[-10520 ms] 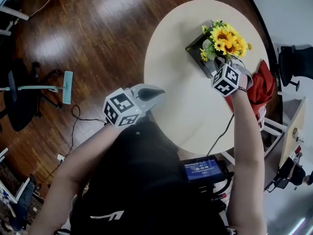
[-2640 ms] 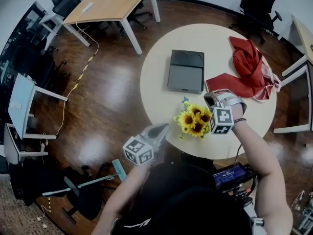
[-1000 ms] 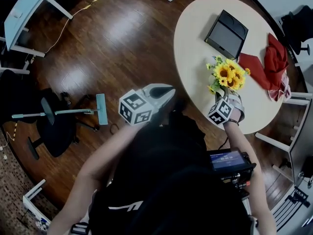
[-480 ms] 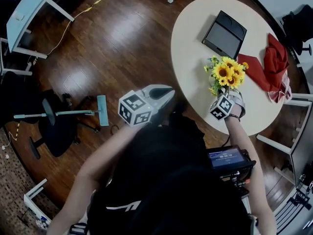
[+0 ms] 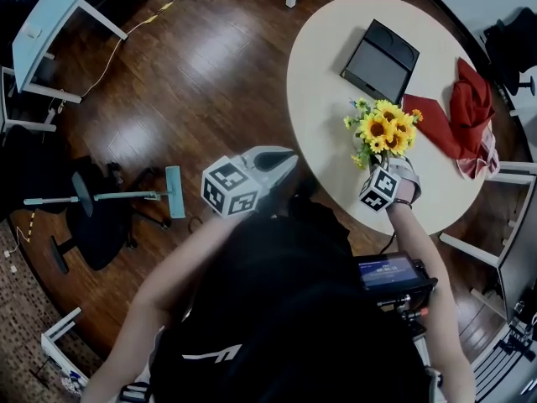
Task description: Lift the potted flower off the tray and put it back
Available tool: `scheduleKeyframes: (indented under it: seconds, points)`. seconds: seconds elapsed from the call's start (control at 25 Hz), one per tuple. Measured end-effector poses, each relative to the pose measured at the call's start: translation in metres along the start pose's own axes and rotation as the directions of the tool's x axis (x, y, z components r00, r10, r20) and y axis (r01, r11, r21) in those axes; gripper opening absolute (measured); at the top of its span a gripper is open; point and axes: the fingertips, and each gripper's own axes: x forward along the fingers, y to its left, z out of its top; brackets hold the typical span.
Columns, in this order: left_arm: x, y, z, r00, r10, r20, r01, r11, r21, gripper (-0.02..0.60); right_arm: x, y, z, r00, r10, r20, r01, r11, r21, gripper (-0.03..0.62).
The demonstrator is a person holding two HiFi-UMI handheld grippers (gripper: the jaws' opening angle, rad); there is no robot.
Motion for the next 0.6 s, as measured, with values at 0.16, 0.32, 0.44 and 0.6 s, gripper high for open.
scheduleKeyframes:
  seconds: [0.16, 0.32, 0.44, 0.6]
  points:
    - [0.007, -0.002, 0.0, 1.0, -0.014, -0.004, 0.014, 1.0, 0.004, 0.005, -0.011, -0.008, 0.002, 0.999, -0.027, 0.02, 0.027, 0.999, 0.02, 0.075]
    - [0.016, -0.007, 0.002, 1.0, -0.03, -0.003, 0.03, 0.999, 0.014, 0.005, -0.033, -0.022, 0.004, 0.997, -0.065, 0.045, 0.064, 0.997, 0.033, 0.075]
    - [0.023, -0.008, 0.007, 0.999, -0.043, 0.003, 0.043, 0.999, 0.022, 0.005, -0.05, -0.041, 0.007, 0.993, -0.1, 0.065, 0.098, 0.995, 0.03, 0.077]
    - [0.028, -0.008, 0.013, 0.999, -0.045, 0.015, 0.045, 0.999, 0.025, 0.005, -0.065, -0.073, 0.015, 0.987, -0.131, 0.093, 0.128, 0.991, 0.038, 0.078]
